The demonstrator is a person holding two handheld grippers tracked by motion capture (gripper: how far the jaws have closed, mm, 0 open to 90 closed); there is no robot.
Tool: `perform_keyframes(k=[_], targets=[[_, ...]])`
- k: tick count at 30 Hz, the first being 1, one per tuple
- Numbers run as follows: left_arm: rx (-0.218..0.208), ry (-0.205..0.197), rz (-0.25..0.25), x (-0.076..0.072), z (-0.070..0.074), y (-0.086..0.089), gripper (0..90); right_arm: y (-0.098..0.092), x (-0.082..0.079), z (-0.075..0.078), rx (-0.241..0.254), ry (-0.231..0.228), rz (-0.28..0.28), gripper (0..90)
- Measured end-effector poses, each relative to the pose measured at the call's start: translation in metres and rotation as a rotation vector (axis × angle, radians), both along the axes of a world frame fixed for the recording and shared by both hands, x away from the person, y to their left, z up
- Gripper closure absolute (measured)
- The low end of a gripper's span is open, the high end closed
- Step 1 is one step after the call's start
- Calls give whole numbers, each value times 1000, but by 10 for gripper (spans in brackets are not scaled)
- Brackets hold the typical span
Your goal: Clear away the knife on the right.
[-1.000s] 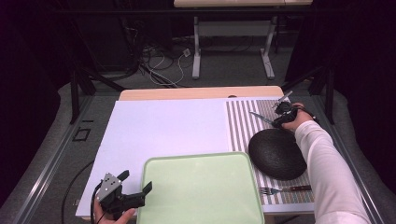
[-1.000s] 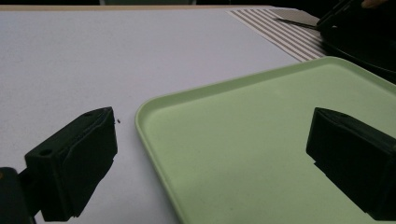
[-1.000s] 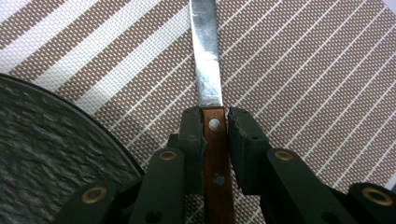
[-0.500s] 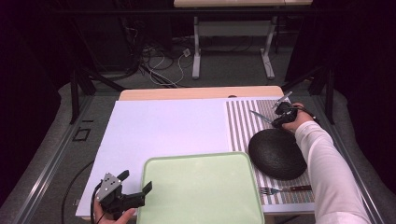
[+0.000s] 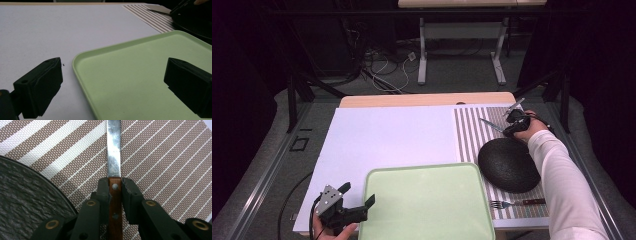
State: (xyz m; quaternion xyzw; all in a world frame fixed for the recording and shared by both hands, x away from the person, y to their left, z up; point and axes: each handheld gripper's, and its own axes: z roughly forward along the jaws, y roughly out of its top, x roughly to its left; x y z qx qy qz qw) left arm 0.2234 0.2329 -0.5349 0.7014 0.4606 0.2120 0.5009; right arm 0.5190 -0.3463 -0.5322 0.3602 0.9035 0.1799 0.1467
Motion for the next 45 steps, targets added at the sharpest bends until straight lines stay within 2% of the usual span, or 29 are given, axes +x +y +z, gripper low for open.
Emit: perform_keyframes(k=[3, 4, 7, 8, 11, 12, 14, 17, 19, 20, 23, 24, 28, 32, 45], targets=[[0, 0, 0, 0, 0, 0, 21, 1, -2, 0, 0, 1, -20, 767], [-1, -1, 0, 0, 0, 0, 22, 0, -1, 0, -10, -18, -5, 768], [-1, -1, 1, 0, 0, 0, 21, 0, -1, 0, -17, -26, 3, 768], [-1, -1, 2, 0, 0, 0, 21, 0, -2, 1, -20, -15, 1, 768], [-1, -1, 1, 0, 0, 0, 21, 0, -3, 1, -4, -23, 0, 768], [-1, -1, 1, 0, 0, 0, 21, 1, -4, 2, 4, -30, -22, 768], [0, -1, 2, 0, 0, 0, 22, -1, -4, 3, 5, -45, -8, 768], [-1, -1, 2, 0, 0, 0, 22, -2, -5, 4, 2, -37, -21, 769], [0, 0, 2, 0, 0, 0, 22, -4, -5, 4, -6, -50, -11, 769], [0, 0, 2, 0, 0, 0, 22, -5, -6, 5, -3, -38, -24, 769], [1, 0, 2, 0, 0, 0, 22, -8, -5, 6, -3, -53, -11, 769], [1, 1, 1, 0, 0, 0, 22, -8, -6, 6, -3, -45, -26, 769], [2, 2, 1, 0, 0, 0, 22, -11, -7, 9, 8, -59, -16, 769], [3, 2, 1, 0, 0, 0, 22, -15, -9, 14, 45, -62, -31, 769], [6, -4, 6, 0, 0, 0, 22, -21, -22, 28, 81, -88, -64, 769]])
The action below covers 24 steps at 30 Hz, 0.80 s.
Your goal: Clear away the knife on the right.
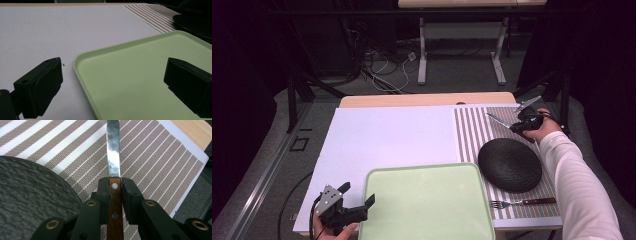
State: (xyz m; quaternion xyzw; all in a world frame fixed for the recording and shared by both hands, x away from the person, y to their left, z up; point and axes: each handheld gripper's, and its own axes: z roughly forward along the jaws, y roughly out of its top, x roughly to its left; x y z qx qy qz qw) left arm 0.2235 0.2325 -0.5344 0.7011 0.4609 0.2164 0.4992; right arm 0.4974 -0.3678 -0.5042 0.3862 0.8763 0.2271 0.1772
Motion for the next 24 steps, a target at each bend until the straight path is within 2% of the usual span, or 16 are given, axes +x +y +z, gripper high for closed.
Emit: perform_keyframes(k=[6, 7, 11, 12, 19, 24], targets=[[4, -3, -2, 0, 0, -1, 23, 0, -13, 8, 32, -14, 12, 769], [4, -4, -3, 0, 1, -1, 23, 0, -15, 10, 36, -13, -3, 769], [6, -6, -4, 0, 1, -1, 22, 0, -22, 15, 57, -21, -4, 769], [7, -7, -4, 0, 1, -1, 22, 0, -24, 15, 75, -21, -10, 769], [3, -6, -4, 0, 1, -1, 22, 0, -36, 20, 97, -16, -17, 769], [6, -8, -7, 1, 1, -2, 22, 2, -50, 28, 137, -34, -17, 769]])
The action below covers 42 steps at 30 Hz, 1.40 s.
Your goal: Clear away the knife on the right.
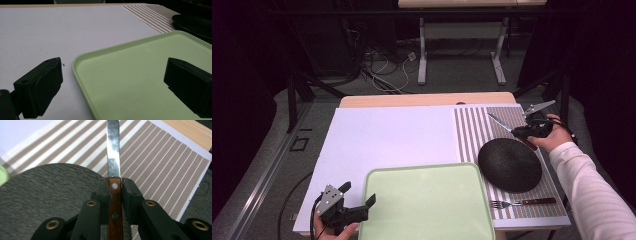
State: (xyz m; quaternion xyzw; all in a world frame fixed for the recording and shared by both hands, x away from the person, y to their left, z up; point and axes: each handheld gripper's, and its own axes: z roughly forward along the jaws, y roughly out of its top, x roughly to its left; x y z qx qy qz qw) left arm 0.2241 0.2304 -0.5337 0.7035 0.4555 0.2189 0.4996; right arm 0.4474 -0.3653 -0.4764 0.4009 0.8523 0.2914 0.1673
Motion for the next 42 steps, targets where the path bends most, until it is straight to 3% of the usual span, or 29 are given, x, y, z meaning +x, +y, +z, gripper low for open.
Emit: perform_keyframes(k=[16, 30, 31, 42], targets=[[-3, -3, -16, 4, 1, -3, 22, 18, -46, 19, 55, -20, -3, 769], [6, -3, -26, 6, 1, -4, 22, 28, -79, 25, 104, -8, -27, 769], [5, -3, -25, 6, 1, -4, 22, 33, -84, 25, 104, -1, -51, 769], [5, -3, -25, 5, 1, -3, 22, 50, -112, 24, 115, -1, -110, 769]])
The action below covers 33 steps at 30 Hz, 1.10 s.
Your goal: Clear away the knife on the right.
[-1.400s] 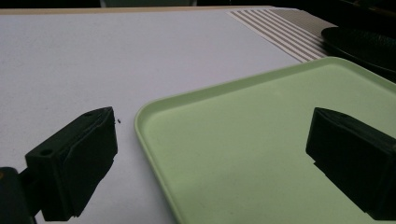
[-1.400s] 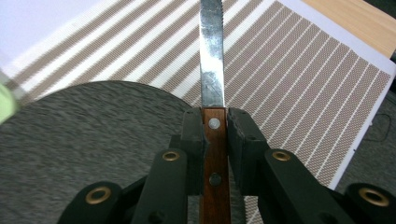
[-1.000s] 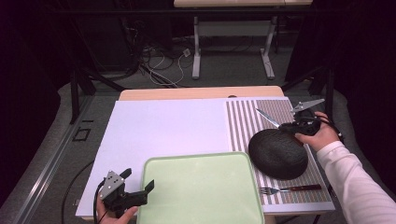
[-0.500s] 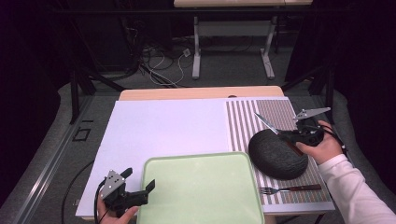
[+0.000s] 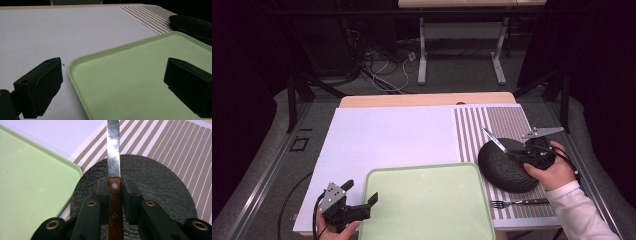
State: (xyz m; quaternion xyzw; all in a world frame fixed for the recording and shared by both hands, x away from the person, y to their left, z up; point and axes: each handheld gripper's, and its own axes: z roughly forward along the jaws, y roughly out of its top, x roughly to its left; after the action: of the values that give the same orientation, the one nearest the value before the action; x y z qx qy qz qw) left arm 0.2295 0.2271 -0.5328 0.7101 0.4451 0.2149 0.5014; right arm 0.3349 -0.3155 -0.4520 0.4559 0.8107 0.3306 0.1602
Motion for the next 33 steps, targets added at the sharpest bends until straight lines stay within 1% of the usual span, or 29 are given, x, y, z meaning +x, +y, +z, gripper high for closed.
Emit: perform_keyframes(k=[2, 4, 5, 6, 7, 9, 10, 11, 12, 13, 14, 16, 17, 18, 19, 21, 23, 24, 25, 27, 28, 33], targets=[[2, 0, -2, 0, 0, 0, 22, 1, -4, 0, 6, 1, 0, 769], [3, -1, -1, 0, 0, 0, 22, 3, -11, 1, -4, -1, -9, 769], [8, -3, -2, 0, 0, 0, 22, 3, -11, 1, -4, -1, -9, 769], [4, -1, -2, 0, 0, 0, 22, 3, -13, 1, 1, 2, -15, 769], [2, 0, -2, 0, 0, 0, 22, 3, -20, 1, 0, 3, -22, 769], [2, 0, -3, 0, 0, -1, 22, 4, -22, 1, -5, 4, -28, 769], [0, -1, -3, 1, 0, -1, 23, 5, -28, 0, -5, 6, -41, 769], [0, -1, -3, 1, 0, -1, 22, 5, -28, 0, -5, 6, -41, 769], [1, -1, -5, 1, 0, -1, 22, 8, -35, -2, 0, 18, -52, 769], [1, -1, -5, 1, 0, -1, 22, 8, -35, -2, 0, 18, -52, 769], [8, -4, -8, 1, 0, -1, 22, 10, -41, -5, -4, 34, -65, 769], [2, -1, -9, 1, 1, -2, 22, 13, -46, -8, 24, 48, -67, 769], [5, -3, -11, 2, 1, -2, 22, 13, -46, -8, 24, 48, -67, 769], [-1, -3, -12, 2, 0, -2, 22, 15, -48, -9, 31, 51, -64, 769], [1, -5, -14, 2, 1, -2, 22, 19, -53, -12, 43, 68, -61, 769], [-1, -4, -19, 3, 1, -3, 23, 21, -55, -13, 37, 74, -61, 769], [9, -9, -26, 4, 1, -3, 23, 26, -63, -15, 49, 84, -68, 769], [2, -6, -27, 3, 1, -4, 23, 26, -63, -15, 49, 84, -68, 769], [10, -11, -30, 4, 1, -4, 22, 28, -65, -16, 53, 84, -63, 769], [3, -9, -30, 3, 1, -4, 22, 33, -69, -19, 52, 80, -62, 769], [3, -15, -30, 3, 2, -4, 22, 37, -72, -21, 55, 72, -48, 769], [8, -18, -28, 2, 2, -3, 22, 45, -77, -24, 55, 60, -32, 768]])
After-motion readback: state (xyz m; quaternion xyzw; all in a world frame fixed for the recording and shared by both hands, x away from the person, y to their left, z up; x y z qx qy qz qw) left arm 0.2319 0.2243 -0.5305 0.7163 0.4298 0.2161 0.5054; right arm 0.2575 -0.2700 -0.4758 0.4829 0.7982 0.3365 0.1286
